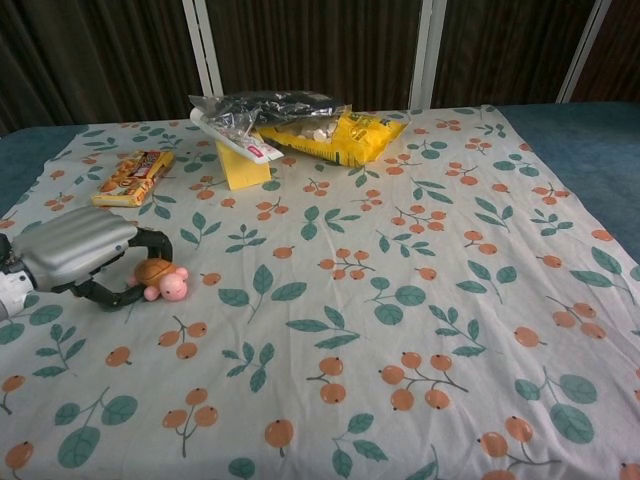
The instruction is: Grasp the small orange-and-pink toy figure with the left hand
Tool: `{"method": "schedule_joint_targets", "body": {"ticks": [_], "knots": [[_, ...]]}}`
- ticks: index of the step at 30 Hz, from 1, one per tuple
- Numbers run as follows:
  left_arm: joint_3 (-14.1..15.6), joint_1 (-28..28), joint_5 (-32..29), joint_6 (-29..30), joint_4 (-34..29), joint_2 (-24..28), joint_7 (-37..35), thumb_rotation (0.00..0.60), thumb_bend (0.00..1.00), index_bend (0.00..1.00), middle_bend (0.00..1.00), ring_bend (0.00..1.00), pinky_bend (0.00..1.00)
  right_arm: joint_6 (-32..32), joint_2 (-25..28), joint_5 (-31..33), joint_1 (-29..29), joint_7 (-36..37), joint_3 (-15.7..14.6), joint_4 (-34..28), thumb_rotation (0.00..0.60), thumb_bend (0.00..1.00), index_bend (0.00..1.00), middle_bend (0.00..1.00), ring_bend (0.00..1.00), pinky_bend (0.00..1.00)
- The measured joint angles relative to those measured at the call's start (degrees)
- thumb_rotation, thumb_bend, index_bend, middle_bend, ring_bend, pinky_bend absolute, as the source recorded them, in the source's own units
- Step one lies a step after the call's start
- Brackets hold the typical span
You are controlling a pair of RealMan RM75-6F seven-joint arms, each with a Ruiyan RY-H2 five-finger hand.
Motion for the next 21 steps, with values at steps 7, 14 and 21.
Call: {"method": "schedule_joint_targets", "body": {"ticks": [7,14,21], "knots": [[-0.2,0.7,1.2,5.3,7.1,-3.8,-3.8,0.6,0.4,0.97,0.96,0.98,1.0,-0.1,0.0,-0.1,0.0,0.0,-0.1,0.0,0.6,0.12,0.0,0.0,0.0,0.0],[-0.4,1.0,1.0,5.3,10.7,-6.1,-4.9,0.6,0.4,0.86,0.84,0.98,1.0,-0.2,0.0,-0.1,0.1,-0.1,-0.2,-0.1,0.6,0.11,0.0,0.0,0.0,0.0],[0.0,0.8,0.5,2.0,9.9,-5.4,-3.9,0.6,0.39,0.05,0.11,0.95,1.0,-0.1,0.1,-0.1,0.1,0.2,-0.1,-0.1,0.6,0.12,0.0,0.0,0.0,0.0]]}}
